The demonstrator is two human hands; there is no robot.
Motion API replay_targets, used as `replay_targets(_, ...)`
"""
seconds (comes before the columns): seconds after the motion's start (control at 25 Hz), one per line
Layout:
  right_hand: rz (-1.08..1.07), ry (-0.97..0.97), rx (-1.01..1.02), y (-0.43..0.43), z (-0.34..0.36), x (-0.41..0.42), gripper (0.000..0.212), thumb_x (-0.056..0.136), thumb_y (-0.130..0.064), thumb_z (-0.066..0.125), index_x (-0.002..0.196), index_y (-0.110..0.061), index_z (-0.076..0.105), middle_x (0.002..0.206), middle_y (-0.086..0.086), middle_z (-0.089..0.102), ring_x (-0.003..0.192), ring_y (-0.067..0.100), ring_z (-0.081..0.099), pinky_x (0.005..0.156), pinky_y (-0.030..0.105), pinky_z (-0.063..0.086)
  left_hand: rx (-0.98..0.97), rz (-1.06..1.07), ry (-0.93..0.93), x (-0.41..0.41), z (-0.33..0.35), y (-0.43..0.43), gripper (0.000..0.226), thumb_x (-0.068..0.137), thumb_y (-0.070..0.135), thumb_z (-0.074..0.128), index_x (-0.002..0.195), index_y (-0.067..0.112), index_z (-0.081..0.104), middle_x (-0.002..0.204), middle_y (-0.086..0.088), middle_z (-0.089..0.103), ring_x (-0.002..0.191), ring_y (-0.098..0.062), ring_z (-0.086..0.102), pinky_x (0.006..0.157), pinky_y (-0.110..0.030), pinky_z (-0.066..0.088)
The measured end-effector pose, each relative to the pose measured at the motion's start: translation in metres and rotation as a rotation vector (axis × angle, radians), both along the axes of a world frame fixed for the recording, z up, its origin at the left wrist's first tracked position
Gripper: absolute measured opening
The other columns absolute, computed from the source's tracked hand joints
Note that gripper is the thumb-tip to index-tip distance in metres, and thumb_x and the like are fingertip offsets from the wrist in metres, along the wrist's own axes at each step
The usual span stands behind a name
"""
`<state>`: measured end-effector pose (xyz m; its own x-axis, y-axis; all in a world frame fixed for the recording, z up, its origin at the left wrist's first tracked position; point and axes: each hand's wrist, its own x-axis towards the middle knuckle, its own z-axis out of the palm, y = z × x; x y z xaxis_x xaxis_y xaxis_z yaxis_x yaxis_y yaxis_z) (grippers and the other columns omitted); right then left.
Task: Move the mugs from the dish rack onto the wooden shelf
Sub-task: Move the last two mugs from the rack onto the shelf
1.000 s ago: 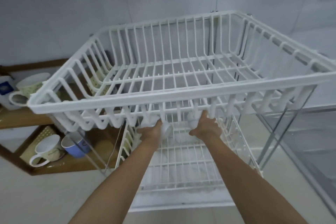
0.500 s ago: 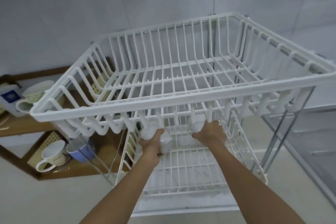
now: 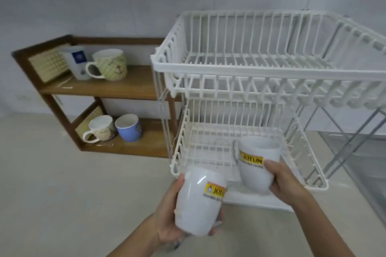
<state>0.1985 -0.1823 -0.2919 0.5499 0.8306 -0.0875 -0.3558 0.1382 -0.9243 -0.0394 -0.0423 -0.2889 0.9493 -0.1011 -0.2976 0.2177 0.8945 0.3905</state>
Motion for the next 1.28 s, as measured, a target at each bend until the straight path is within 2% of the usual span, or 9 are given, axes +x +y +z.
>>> replay_targets(0.08,0.106,0.082,0.017,-0.002,-0.004,-0.036,0.1,0.026,-0.039,0.097,0.114,-0.006,0.064,0.104,0.018,0.074,0.094,0.03,0.072,0.073,0.043,0.061,-0.007,0.033,0.025,-0.038,-0.006,0.011,0.108,0.038,0.042,0.095,0.129,-0.002,0.056,0.106,-0.031,0.067,0.089,-0.045,0.068,0.07,-0.053,0.055)
replay_targets(0.2,0.225,0.074,0.056,0.014,0.004,-0.087,0.113,0.025,-0.03,0.1,0.125,-0.004,0.054,0.114,0.022,0.069,0.102,0.034,0.068,0.083,0.046,0.057,0.065,0.201,0.128,-0.08,-0.008,0.055,0.104,0.021,0.046,0.096,0.109,-0.003,0.071,0.102,-0.032,0.069,0.084,-0.043,0.07,0.076,-0.052,0.055)
replay_targets(0.32,0.271,-0.054,0.076,0.046,0.015,-0.132,0.11,0.033,-0.023,0.098,0.13,-0.01,0.046,0.117,0.019,0.064,0.105,0.029,0.062,0.086,0.04,0.051,0.203,0.414,0.187,-0.111,-0.003,0.113,0.07,0.053,0.05,0.08,0.105,0.004,0.073,0.11,-0.026,0.069,0.09,-0.039,0.07,0.091,-0.057,0.047)
replay_targets(0.44,0.202,-0.266,-0.001,0.078,0.02,-0.169,0.088,0.04,-0.012,0.084,0.122,-0.022,0.051,0.11,0.006,0.064,0.098,0.019,0.062,0.077,0.026,0.052,0.463,0.475,0.191,-0.121,0.002,0.168,0.043,0.076,0.033,0.068,0.111,0.008,0.068,0.112,-0.017,0.072,0.098,-0.029,0.071,0.079,-0.046,0.058)
replay_targets(0.56,-0.023,-0.481,-0.075,0.132,0.033,-0.217,0.08,0.041,-0.024,0.083,0.114,-0.037,0.051,0.104,-0.013,0.065,0.098,0.008,0.063,0.074,0.019,0.053,0.798,0.512,0.217,-0.118,0.008,0.215,0.05,0.068,0.028,0.082,0.115,0.018,0.065,0.112,-0.008,0.073,0.102,-0.023,0.07,0.078,-0.038,0.059)
replay_targets(0.76,-0.482,-0.602,0.035,0.24,0.107,-0.242,0.08,0.04,-0.043,0.083,0.11,-0.04,0.043,0.109,-0.02,0.056,0.096,-0.013,0.057,0.076,0.002,0.046,1.225,0.542,0.279,-0.087,0.01,0.25,0.049,0.062,0.022,0.089,0.103,0.025,0.062,0.099,0.006,0.071,0.098,-0.021,0.068,0.073,-0.03,0.059)
replay_targets(0.88,-0.595,-0.671,-0.017,0.295,0.159,-0.201,0.089,0.045,-0.045,0.087,0.118,-0.032,0.037,0.101,-0.022,0.052,0.094,-0.003,0.056,0.076,0.015,0.047,1.363,0.457,0.354,-0.065,0.01,0.261,0.08,0.056,0.034,0.09,0.122,0.023,0.045,0.112,0.001,0.061,0.103,-0.02,0.06,0.087,-0.042,0.055)
replay_targets(1.0,-0.685,-0.686,-0.163,0.338,0.181,-0.163,0.096,0.049,-0.037,0.091,0.126,-0.016,0.037,0.109,-0.003,0.056,0.106,0.021,0.058,0.083,0.034,0.051,1.465,0.414,0.359,-0.046,0.009,0.268,0.084,0.055,0.038,0.089,0.124,0.021,0.045,0.115,-0.001,0.06,0.105,-0.021,0.058,0.09,-0.041,0.053)
replay_targets(1.28,-0.676,-0.709,-0.378,0.373,0.16,-0.116,0.096,0.058,-0.04,0.087,0.134,-0.013,0.036,0.13,0.007,0.056,0.121,0.026,0.053,0.089,0.028,0.037,1.552,0.379,0.308,-0.015,-0.003,0.28,0.085,0.053,0.036,0.089,0.124,0.023,0.043,0.116,0.002,0.055,0.109,-0.018,0.053,0.093,-0.036,0.049)
